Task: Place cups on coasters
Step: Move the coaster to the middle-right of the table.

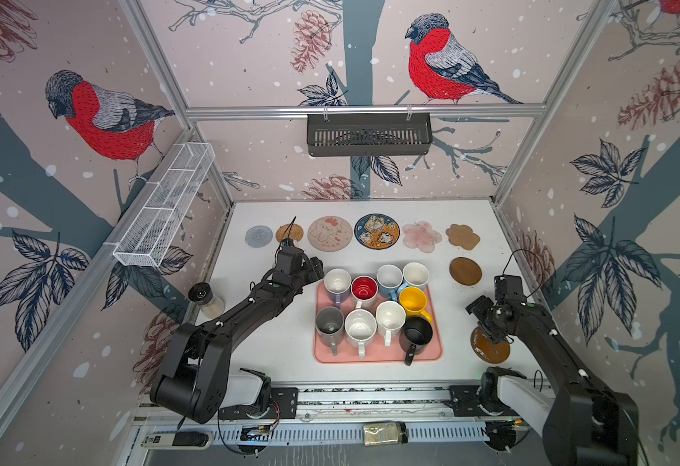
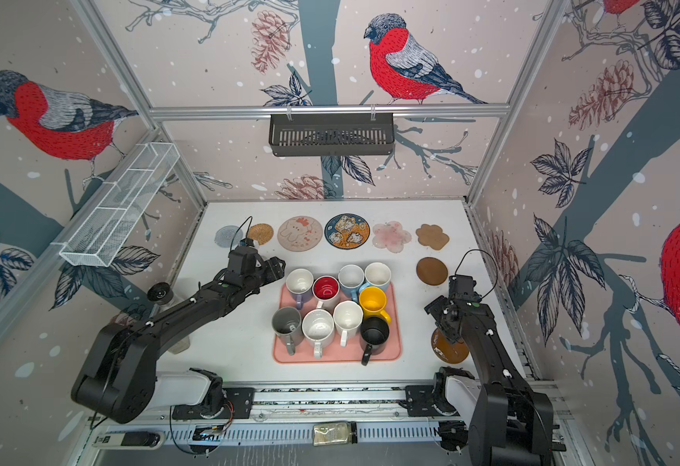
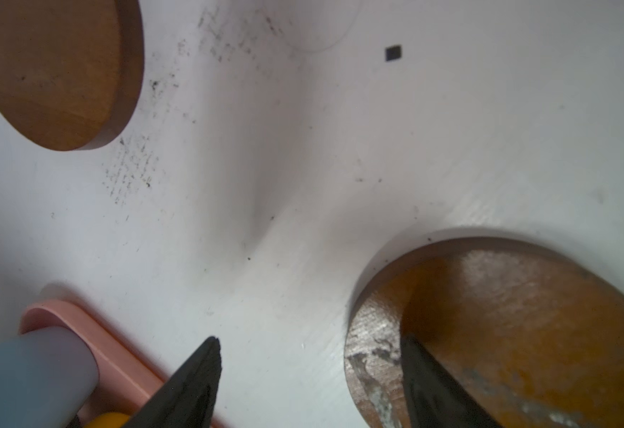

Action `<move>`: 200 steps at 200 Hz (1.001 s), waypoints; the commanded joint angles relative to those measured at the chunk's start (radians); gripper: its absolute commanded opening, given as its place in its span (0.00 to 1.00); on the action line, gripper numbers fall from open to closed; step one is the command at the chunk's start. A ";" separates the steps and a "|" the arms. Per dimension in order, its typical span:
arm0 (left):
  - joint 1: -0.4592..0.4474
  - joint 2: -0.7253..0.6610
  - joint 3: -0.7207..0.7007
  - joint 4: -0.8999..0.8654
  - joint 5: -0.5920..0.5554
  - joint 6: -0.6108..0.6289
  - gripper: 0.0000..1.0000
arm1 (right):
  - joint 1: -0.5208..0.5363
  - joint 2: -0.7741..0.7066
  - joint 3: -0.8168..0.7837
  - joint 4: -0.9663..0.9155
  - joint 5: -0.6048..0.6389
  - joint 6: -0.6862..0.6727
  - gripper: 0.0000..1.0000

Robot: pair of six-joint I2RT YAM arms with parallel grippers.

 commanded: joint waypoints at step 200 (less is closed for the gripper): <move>-0.009 0.000 0.009 0.004 -0.056 0.027 0.79 | 0.186 0.390 0.192 0.371 -0.130 0.008 0.73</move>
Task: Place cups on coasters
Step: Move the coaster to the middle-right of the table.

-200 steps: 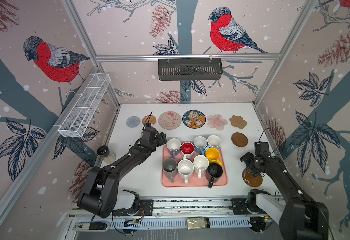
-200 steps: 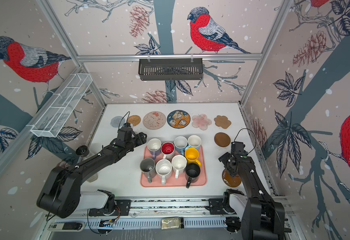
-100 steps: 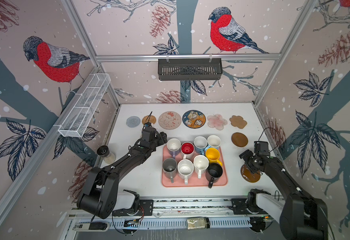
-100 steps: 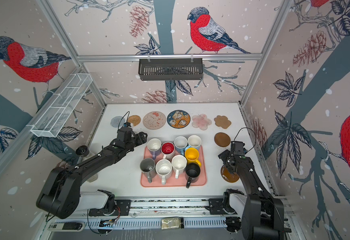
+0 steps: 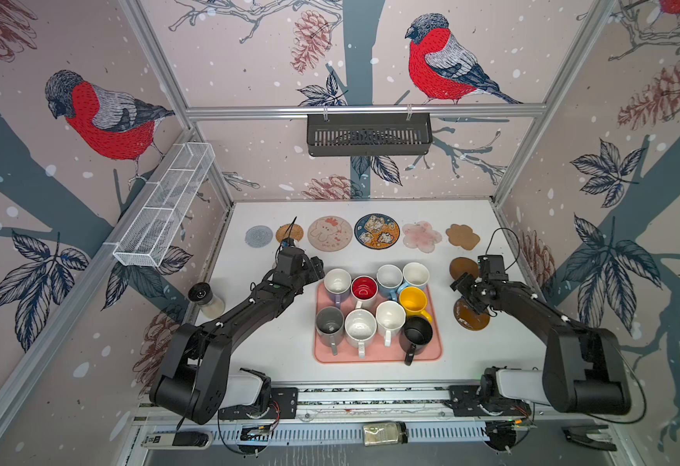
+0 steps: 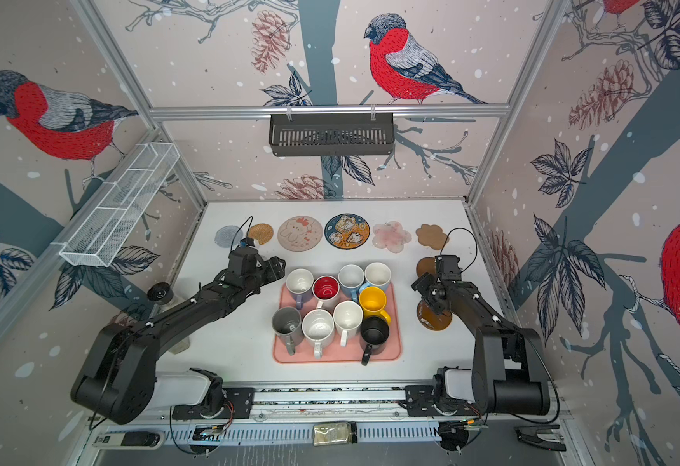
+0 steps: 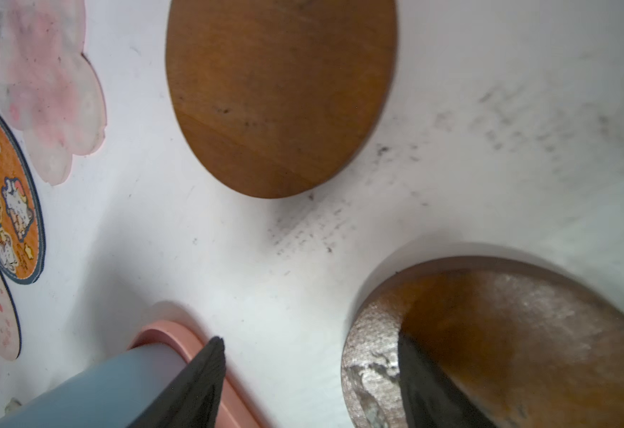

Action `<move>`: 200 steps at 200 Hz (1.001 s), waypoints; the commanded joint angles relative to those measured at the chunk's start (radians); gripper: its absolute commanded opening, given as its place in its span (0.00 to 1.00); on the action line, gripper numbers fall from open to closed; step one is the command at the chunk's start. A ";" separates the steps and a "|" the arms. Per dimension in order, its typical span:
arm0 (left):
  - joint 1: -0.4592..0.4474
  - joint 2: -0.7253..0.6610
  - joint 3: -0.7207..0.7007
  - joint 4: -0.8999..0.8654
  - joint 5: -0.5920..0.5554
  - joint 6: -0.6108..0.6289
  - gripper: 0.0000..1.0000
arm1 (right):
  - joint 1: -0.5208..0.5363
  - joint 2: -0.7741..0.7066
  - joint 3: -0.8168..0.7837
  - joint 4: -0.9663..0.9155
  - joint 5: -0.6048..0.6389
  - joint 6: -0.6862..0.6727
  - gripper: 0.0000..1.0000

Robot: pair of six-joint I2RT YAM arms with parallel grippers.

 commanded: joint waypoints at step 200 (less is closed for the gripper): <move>-0.001 0.019 -0.017 0.006 -0.044 -0.009 0.48 | 0.086 0.089 0.218 -0.181 -0.044 -0.161 0.53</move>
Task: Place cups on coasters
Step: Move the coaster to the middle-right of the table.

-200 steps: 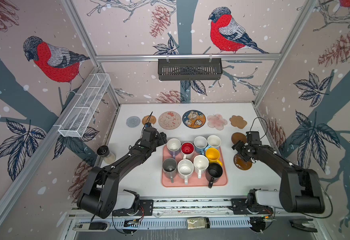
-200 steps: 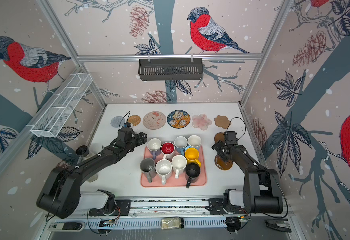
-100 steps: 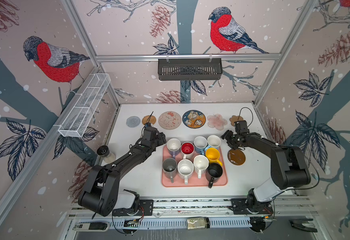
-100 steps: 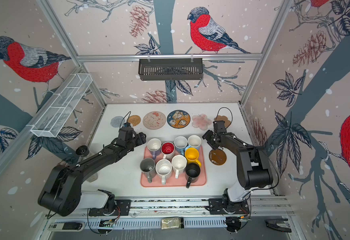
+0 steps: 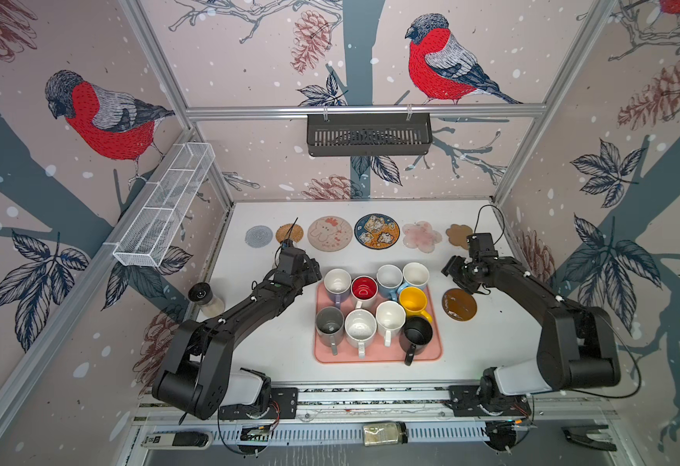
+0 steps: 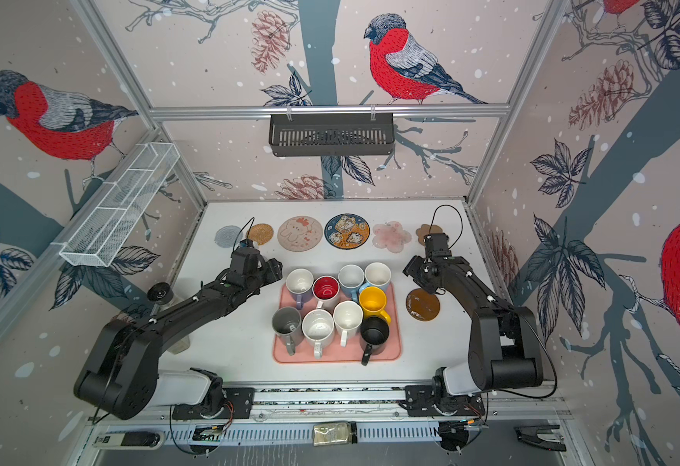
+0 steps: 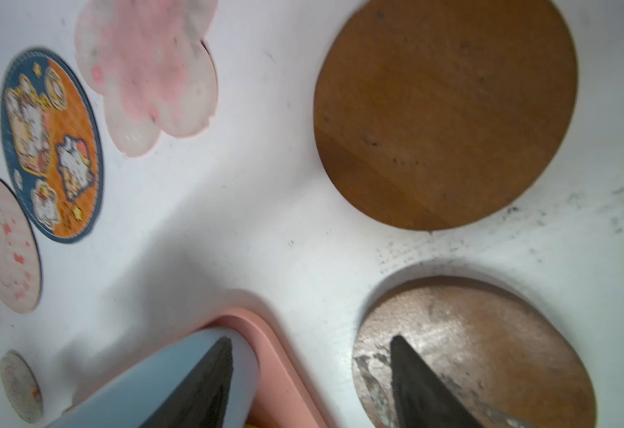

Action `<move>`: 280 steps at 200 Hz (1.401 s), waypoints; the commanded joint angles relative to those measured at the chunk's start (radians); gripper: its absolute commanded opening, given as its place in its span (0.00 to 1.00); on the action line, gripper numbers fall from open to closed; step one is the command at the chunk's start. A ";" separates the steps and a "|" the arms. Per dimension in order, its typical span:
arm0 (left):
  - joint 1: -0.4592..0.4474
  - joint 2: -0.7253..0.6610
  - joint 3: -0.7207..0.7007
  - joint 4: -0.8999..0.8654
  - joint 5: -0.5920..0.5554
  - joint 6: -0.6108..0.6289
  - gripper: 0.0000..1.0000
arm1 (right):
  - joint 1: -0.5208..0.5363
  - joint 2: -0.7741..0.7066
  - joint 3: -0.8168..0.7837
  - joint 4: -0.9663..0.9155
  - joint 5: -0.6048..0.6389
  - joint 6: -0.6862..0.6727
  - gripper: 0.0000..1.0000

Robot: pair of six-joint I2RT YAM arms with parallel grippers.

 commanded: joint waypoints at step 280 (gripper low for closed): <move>0.020 -0.015 0.096 -0.047 -0.009 -0.010 0.57 | -0.042 -0.129 -0.215 0.049 -0.116 -0.024 1.00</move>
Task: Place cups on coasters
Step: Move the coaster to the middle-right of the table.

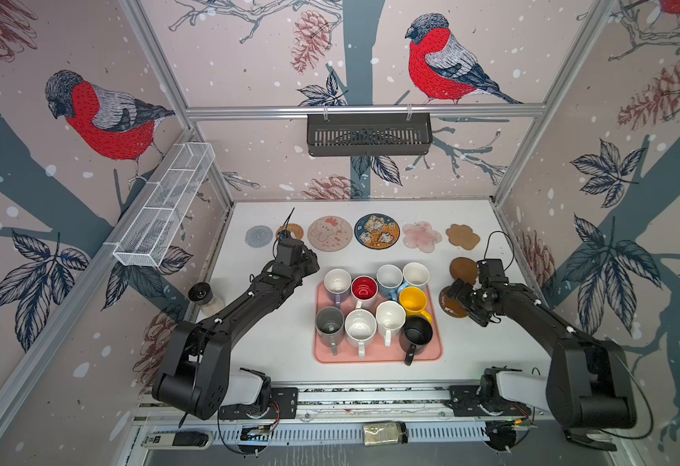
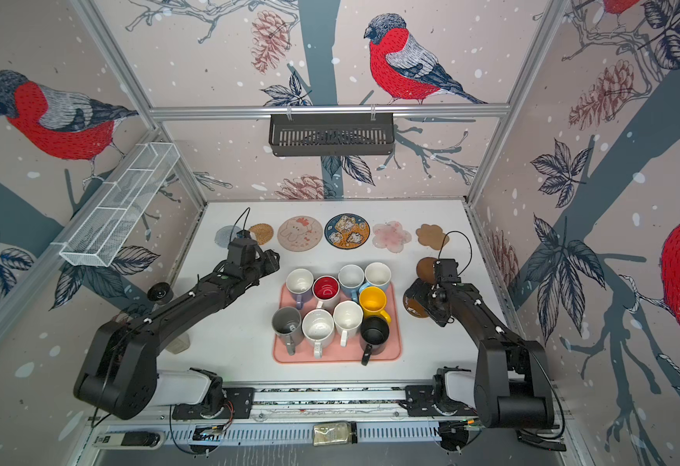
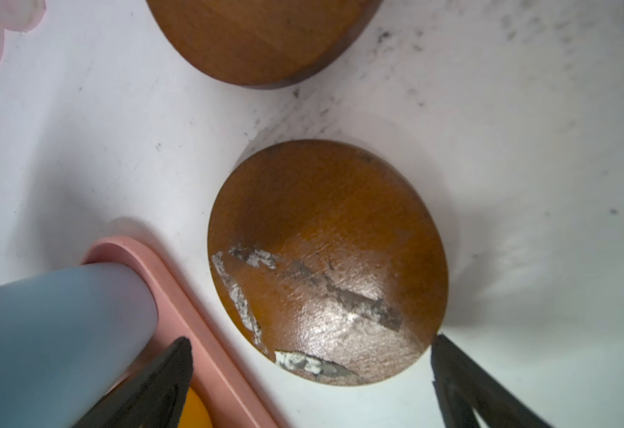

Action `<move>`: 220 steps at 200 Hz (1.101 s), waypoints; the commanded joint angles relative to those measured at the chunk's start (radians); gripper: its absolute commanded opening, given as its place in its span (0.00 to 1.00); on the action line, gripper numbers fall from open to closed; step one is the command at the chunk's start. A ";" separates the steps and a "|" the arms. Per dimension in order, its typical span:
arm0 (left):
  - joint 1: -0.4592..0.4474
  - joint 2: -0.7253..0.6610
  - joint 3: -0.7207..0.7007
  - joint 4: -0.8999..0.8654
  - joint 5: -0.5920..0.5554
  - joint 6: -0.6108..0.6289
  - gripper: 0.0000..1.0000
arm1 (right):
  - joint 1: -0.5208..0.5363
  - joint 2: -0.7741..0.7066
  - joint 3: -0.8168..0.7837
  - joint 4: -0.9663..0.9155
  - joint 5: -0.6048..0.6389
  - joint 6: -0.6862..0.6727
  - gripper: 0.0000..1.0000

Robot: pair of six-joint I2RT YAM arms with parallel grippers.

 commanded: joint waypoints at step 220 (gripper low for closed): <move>0.003 -0.014 0.045 -0.058 -0.086 0.010 0.57 | 0.066 0.207 0.242 0.019 -0.061 -0.069 0.99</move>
